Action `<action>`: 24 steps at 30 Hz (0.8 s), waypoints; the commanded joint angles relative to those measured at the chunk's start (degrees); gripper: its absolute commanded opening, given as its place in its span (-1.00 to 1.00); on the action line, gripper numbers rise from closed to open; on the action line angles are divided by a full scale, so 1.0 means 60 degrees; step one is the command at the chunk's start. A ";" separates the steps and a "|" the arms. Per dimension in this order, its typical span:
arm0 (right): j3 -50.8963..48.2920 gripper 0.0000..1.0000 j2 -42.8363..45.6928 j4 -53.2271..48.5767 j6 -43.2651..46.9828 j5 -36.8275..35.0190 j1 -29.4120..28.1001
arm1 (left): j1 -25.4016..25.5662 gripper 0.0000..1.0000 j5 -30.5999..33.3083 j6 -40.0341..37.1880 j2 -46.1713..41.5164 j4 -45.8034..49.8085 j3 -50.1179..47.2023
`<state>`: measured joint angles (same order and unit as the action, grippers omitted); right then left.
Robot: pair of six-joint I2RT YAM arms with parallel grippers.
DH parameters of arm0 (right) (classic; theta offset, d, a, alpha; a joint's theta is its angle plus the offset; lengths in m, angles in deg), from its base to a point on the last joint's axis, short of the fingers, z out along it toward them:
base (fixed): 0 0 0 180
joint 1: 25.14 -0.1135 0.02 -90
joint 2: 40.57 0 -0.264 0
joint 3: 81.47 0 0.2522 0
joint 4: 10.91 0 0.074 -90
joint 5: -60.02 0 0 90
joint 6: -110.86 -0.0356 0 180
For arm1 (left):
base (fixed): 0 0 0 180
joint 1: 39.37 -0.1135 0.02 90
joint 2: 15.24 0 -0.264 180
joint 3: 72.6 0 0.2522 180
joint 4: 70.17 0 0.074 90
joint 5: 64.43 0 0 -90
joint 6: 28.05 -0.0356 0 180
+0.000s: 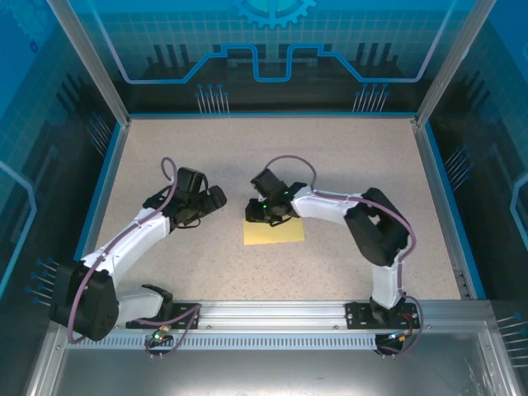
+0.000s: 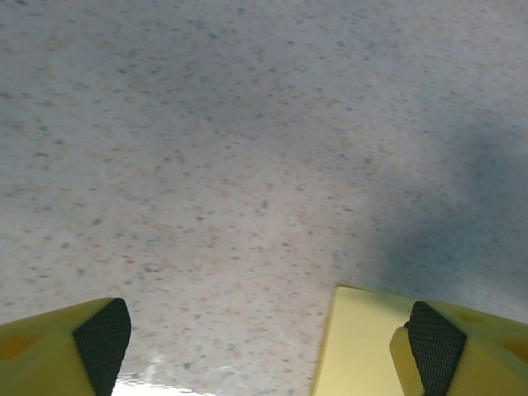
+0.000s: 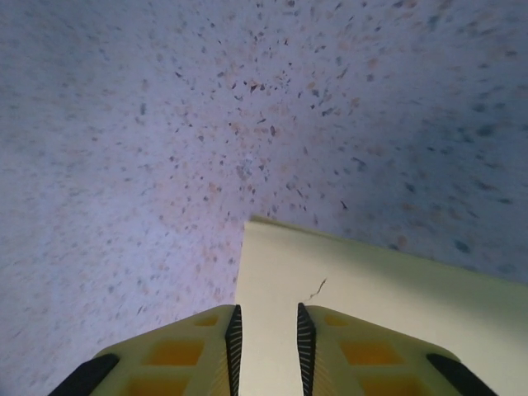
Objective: Fold a paper plane with a square sheet of paper (pick it up from the middle)
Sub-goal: Rotate the square sheet of paper at the center of the table.
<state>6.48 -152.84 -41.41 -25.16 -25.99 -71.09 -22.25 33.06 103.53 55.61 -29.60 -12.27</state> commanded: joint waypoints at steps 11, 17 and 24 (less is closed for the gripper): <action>0.0701 -0.46 -0.1072 -0.1651 0.1656 0.0463 -0.0722 | -0.0672 0.91 -0.0163 -0.0075 0.0432 0.0836 0.0109; -0.0738 -0.50 0.0011 -0.2325 0.4019 0.0635 -0.0647 | -0.0672 0.92 -0.0691 -0.0162 0.0824 0.0596 0.0223; -0.1892 -0.03 0.2292 -0.1410 0.2039 0.0478 0.0306 | -0.0657 0.95 -0.1481 -0.0337 0.0980 0.0195 0.0208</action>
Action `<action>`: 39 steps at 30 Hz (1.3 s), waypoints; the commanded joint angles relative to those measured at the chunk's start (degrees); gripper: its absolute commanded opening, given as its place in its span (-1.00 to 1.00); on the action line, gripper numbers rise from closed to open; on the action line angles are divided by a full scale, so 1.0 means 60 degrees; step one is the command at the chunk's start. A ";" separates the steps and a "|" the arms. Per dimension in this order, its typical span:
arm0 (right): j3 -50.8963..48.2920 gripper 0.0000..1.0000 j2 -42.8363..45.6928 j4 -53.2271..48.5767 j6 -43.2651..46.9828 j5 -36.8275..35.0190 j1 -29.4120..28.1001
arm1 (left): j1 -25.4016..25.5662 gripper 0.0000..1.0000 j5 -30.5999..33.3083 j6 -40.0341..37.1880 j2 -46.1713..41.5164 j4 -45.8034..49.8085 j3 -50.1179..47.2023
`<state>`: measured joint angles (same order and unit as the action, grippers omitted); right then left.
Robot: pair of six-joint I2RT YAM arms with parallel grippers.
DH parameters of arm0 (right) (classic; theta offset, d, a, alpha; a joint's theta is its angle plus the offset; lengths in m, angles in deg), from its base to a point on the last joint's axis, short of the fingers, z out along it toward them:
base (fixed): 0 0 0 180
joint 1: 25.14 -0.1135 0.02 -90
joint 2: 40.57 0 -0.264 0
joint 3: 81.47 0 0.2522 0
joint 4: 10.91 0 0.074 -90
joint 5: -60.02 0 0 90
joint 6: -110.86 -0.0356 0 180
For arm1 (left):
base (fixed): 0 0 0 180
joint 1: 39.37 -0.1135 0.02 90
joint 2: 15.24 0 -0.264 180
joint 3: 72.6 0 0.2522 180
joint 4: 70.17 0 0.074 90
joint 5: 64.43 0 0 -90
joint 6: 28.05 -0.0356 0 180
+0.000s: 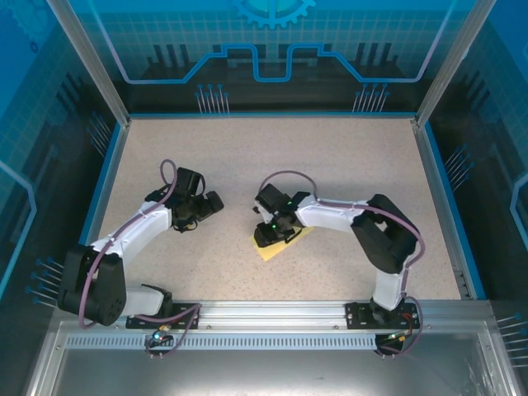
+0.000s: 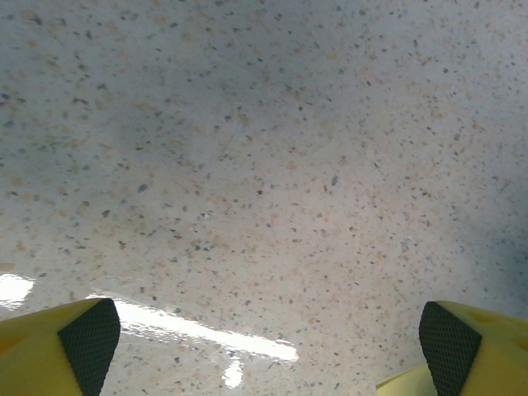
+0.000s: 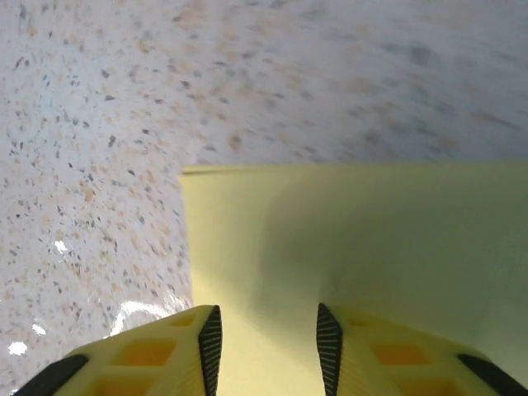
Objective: Fold a paper plane with a square sheet of paper (pick it up from the middle)
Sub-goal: Rotate the square sheet of paper at the center of the table.
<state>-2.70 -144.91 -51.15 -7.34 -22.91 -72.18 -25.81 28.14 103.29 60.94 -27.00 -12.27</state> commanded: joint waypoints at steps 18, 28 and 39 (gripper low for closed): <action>-0.0799 0.07 0.0464 -0.0488 -0.3139 -0.1613 0.2289 | 0.0620 0.97 -0.2453 -0.0412 0.0469 -0.0799 -0.0027; 0.0300 0.01 -0.1066 0.0233 -0.1875 -0.1357 0.2395 | 0.1062 0.97 -0.2668 -0.0319 0.0614 -0.1058 -0.0096; 0.0206 -0.10 0.0136 0.0954 -0.1579 0.0059 0.2184 | 0.1877 0.96 -0.3141 0.0728 0.0795 -0.1736 -0.0807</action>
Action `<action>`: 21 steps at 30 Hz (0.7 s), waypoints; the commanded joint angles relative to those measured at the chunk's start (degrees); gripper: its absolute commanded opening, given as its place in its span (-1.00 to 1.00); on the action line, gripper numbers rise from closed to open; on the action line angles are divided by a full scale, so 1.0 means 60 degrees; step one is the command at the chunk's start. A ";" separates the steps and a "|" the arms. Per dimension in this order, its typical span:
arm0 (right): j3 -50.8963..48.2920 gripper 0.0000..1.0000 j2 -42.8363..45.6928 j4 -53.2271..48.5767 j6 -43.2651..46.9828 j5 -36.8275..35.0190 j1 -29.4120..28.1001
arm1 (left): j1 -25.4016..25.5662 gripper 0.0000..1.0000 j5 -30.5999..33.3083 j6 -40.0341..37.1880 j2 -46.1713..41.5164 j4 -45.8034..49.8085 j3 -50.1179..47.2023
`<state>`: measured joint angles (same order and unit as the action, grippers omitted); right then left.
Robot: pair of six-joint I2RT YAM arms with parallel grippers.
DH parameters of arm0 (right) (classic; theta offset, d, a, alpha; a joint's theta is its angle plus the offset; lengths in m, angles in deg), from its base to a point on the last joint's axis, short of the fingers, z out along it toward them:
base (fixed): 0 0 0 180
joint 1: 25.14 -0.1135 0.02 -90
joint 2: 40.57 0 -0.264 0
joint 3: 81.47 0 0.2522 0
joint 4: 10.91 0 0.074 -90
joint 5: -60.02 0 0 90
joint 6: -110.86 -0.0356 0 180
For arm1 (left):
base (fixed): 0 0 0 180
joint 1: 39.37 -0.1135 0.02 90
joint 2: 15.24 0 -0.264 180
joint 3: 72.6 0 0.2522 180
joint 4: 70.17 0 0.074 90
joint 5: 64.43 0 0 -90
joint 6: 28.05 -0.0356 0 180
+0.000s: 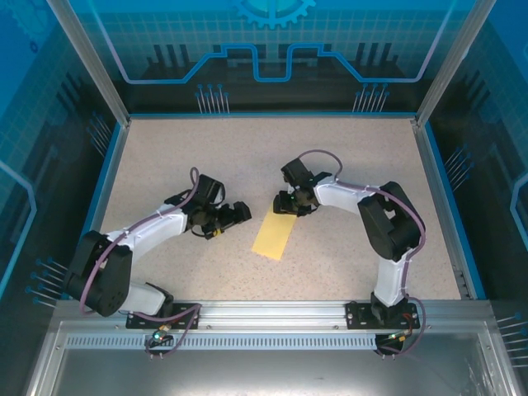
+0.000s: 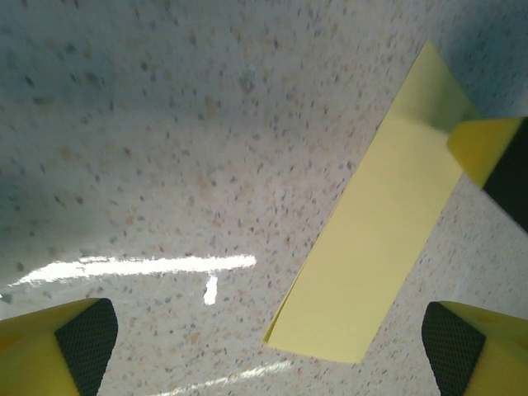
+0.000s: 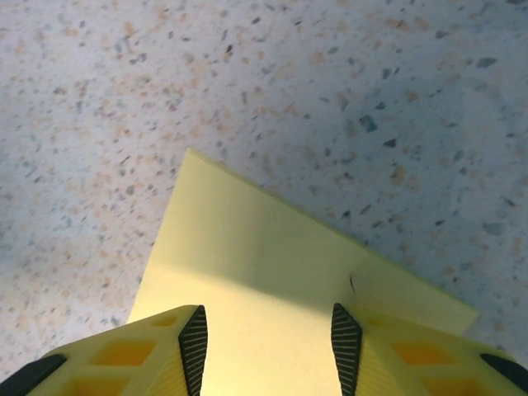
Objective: Fold a paper plane with a square sheet of paper (pick it up from the middle)
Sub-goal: Rotate the square sheet of paper at the center of the table.
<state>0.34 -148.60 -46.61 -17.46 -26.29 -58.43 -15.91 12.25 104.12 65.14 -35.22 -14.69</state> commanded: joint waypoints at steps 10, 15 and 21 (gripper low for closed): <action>-0.1084 -0.31 0.0494 0.0825 -0.0585 0.1596 -0.0446 | 0.1030 0.61 -0.0966 0.1878 0.0102 -0.1334 -0.1070; -0.1159 -0.32 0.0277 0.0865 -0.0643 0.1643 -0.0441 | 0.1279 0.39 -0.1052 0.2231 0.0147 -0.1515 -0.1215; -0.1393 -0.33 0.0091 0.0916 -0.0731 0.1622 -0.0328 | 0.1432 0.14 -0.1329 0.2463 0.0380 -0.1795 -0.1290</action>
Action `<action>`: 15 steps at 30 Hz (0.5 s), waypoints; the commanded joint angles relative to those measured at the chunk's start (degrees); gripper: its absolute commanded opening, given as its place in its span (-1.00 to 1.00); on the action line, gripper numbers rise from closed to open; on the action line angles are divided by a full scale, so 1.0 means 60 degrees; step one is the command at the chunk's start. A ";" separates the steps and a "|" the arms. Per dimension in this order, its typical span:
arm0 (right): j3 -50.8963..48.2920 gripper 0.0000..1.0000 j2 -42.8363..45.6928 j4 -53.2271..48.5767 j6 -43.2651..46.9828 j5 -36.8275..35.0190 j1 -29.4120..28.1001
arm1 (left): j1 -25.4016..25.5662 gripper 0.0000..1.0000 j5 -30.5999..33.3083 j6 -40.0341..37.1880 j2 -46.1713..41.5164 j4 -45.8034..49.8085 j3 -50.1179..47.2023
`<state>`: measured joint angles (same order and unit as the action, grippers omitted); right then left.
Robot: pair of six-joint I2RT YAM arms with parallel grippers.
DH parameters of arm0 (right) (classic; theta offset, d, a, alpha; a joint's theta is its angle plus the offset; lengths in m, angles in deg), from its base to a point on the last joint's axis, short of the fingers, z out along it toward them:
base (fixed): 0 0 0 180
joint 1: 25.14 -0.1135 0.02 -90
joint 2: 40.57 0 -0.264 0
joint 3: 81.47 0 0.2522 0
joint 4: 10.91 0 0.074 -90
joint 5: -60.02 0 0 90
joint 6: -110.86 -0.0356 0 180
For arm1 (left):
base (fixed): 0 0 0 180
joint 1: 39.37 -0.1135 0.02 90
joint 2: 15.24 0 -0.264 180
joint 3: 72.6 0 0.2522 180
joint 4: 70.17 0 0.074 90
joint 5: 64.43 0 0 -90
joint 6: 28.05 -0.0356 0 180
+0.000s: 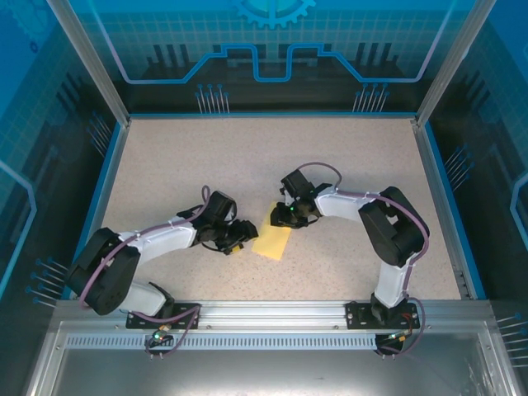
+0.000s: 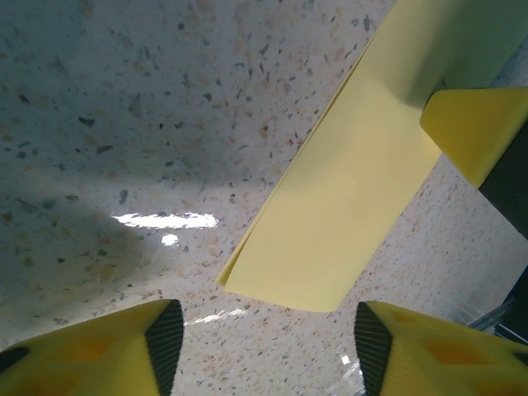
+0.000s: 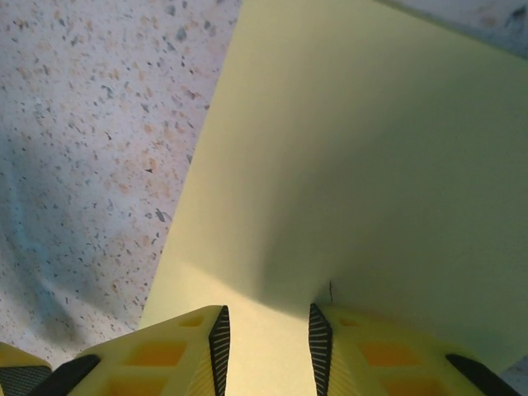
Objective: Fold a paper plane with a square sheet of paper (pick it up from the middle)
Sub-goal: Rotate the square sheet of paper at the center of the table.
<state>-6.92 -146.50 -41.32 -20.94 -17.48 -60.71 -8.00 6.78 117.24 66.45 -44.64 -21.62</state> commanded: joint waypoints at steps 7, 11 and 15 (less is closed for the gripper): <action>-0.0433 -0.36 -0.0421 0.0076 -0.0240 0.0130 0.0191 | 0.0216 -0.13 -0.0597 0.0300 0.0431 -0.0239 -0.0044; -0.0474 -0.41 -0.0505 0.0050 -0.0298 0.0085 0.0216 | 0.0211 -0.16 -0.0487 0.0236 0.0576 -0.0033 0.0005; -0.0614 -0.45 -0.0585 0.0210 -0.0456 0.0147 0.0314 | 0.0283 -0.24 -0.0582 0.0168 0.0808 -0.0055 0.0112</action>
<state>-8.08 -146.79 -39.88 -22.49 -15.95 -59.42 -6.93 5.06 118.61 70.06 -46.01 -21.64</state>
